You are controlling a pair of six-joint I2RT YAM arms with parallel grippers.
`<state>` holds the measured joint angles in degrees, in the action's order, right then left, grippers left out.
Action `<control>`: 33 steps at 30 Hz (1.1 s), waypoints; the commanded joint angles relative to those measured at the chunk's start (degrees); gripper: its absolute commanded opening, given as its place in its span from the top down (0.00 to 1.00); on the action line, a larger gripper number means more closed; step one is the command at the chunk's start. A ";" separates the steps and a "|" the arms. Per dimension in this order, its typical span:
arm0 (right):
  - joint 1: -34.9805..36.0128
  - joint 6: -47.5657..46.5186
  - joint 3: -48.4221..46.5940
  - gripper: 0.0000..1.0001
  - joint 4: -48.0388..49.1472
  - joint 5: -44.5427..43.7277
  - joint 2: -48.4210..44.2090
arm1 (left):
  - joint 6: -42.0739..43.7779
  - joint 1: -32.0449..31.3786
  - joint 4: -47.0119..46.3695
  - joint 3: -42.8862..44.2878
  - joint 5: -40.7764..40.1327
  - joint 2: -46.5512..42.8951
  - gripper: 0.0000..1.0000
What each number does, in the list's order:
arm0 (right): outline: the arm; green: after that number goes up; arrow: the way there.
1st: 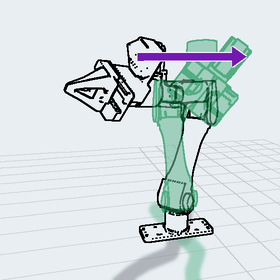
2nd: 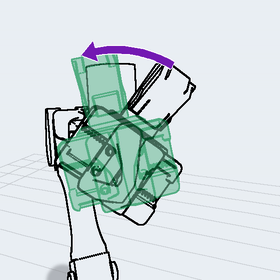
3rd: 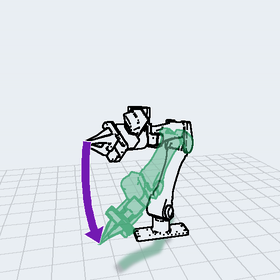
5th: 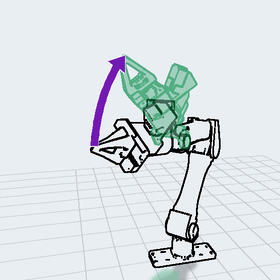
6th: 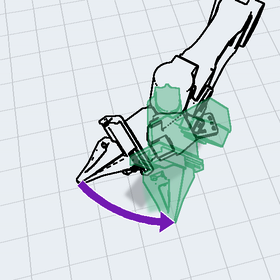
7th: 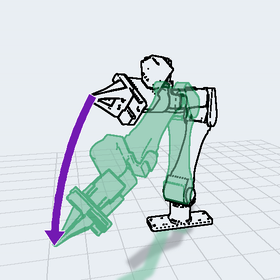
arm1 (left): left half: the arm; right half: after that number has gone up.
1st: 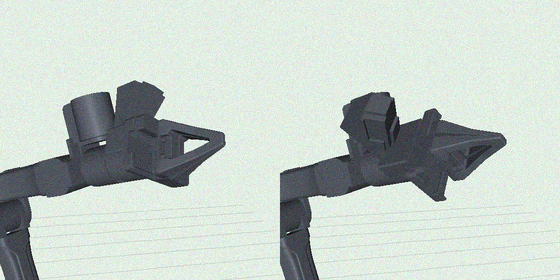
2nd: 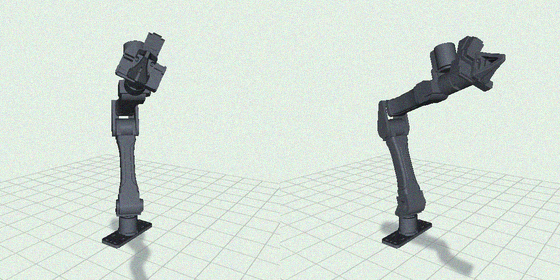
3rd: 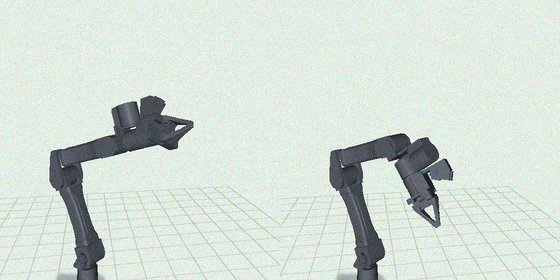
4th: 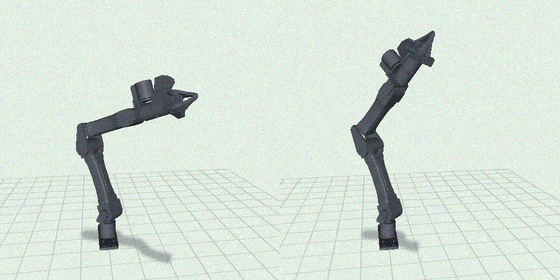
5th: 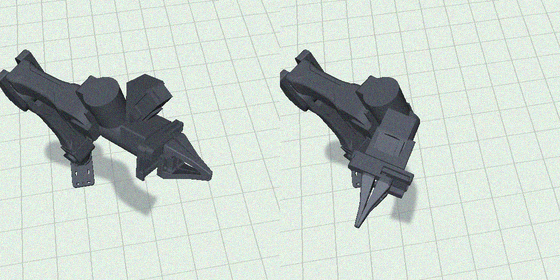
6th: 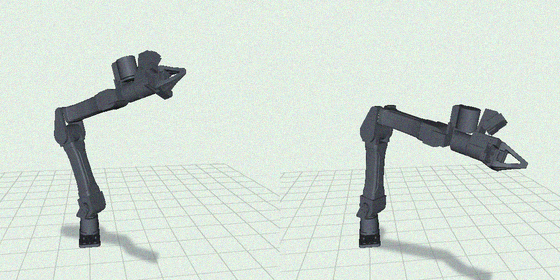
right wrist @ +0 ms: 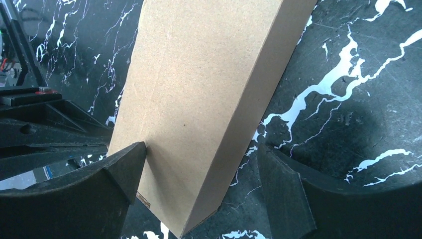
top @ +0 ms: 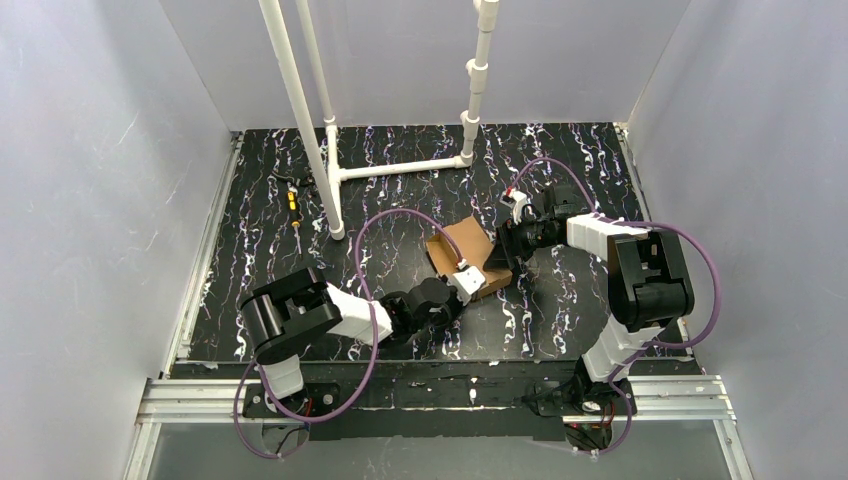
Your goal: Fold the paper box
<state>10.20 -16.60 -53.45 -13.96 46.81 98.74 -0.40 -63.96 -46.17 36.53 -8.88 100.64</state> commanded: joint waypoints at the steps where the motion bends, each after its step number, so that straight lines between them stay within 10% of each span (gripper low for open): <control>1: 0.17 -1.41 -0.97 0.11 -1.40 -0.27 0.95 | -1.23 0.33 4.78 3.61 0.36 -2.37 1.00; 20: 1.23 -1.94 -1.11 0.13 -1.86 -0.28 0.75 | -2.53 0.65 18.77 15.60 -1.30 -1.40 1.00; 33: 1.16 -1.77 -1.35 0.12 -2.03 -1.59 0.93 | -13.65 3.94 25.95 12.71 3.69 -13.67 0.67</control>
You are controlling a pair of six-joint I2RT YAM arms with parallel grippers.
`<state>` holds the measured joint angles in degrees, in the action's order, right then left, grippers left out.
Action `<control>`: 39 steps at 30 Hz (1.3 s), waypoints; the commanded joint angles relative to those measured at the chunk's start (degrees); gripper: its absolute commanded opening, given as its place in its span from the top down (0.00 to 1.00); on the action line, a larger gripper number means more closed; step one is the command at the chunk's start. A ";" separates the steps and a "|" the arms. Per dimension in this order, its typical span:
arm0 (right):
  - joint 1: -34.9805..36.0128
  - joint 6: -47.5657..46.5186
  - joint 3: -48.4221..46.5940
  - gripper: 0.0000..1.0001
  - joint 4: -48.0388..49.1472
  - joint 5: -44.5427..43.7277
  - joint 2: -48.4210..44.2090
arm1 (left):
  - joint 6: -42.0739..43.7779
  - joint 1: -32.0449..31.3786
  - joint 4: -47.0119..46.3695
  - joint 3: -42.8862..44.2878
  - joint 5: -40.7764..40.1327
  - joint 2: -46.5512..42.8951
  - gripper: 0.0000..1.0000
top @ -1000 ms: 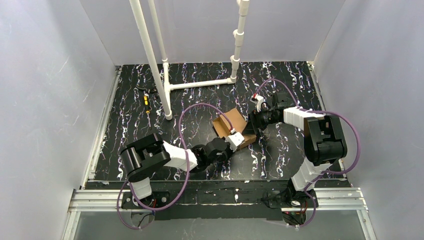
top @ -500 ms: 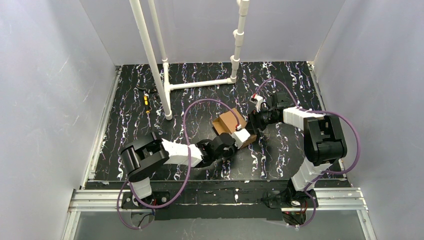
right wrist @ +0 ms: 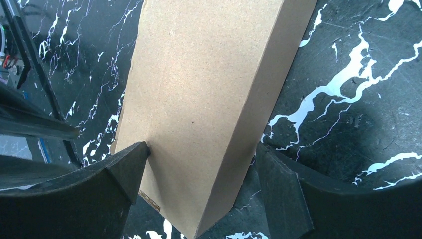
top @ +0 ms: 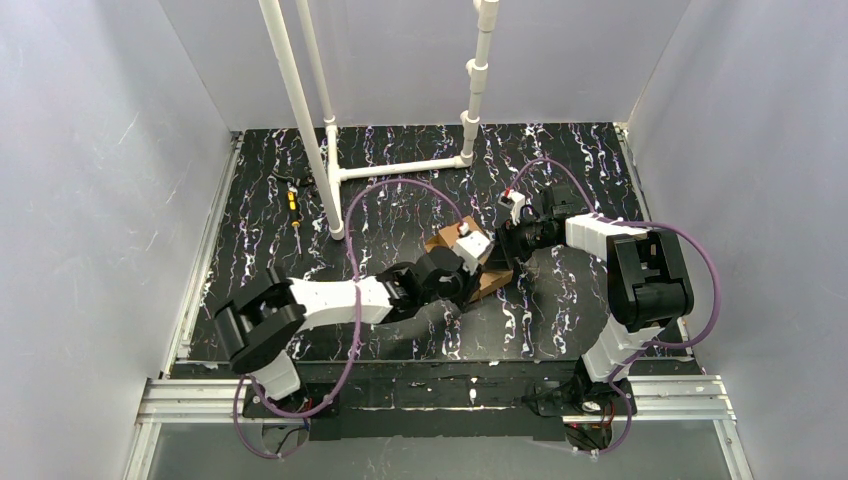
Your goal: Fold the paper box
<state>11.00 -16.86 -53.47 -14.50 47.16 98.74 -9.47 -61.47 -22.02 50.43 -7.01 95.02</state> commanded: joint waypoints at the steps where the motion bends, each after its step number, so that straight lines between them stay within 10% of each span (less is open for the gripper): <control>1: 0.26 -1.52 -1.35 0.12 -1.42 -1.96 0.85 | -5.75 2.15 1.86 -2.32 2.13 -9.97 0.63; 14: 0.32 -1.56 -1.38 0.12 -1.42 -1.55 0.91 | -43.67 22.20 0.44 -20.29 13.69 -20.64 0.39; 22: 0.33 -1.59 -1.37 0.12 -1.46 -1.35 0.93 | -50.83 22.21 -3.77 -18.31 14.05 -8.73 1.00; 39: 1.99 -1.81 -1.05 0.12 -1.41 0.47 1.15 | -57.72 18.89 -4.08 0.42 19.23 10.97 1.00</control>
<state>11.31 -16.88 -53.69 -15.00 47.11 98.80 -67.64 -41.43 -27.11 46.57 10.50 105.75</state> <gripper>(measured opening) 0.880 0.007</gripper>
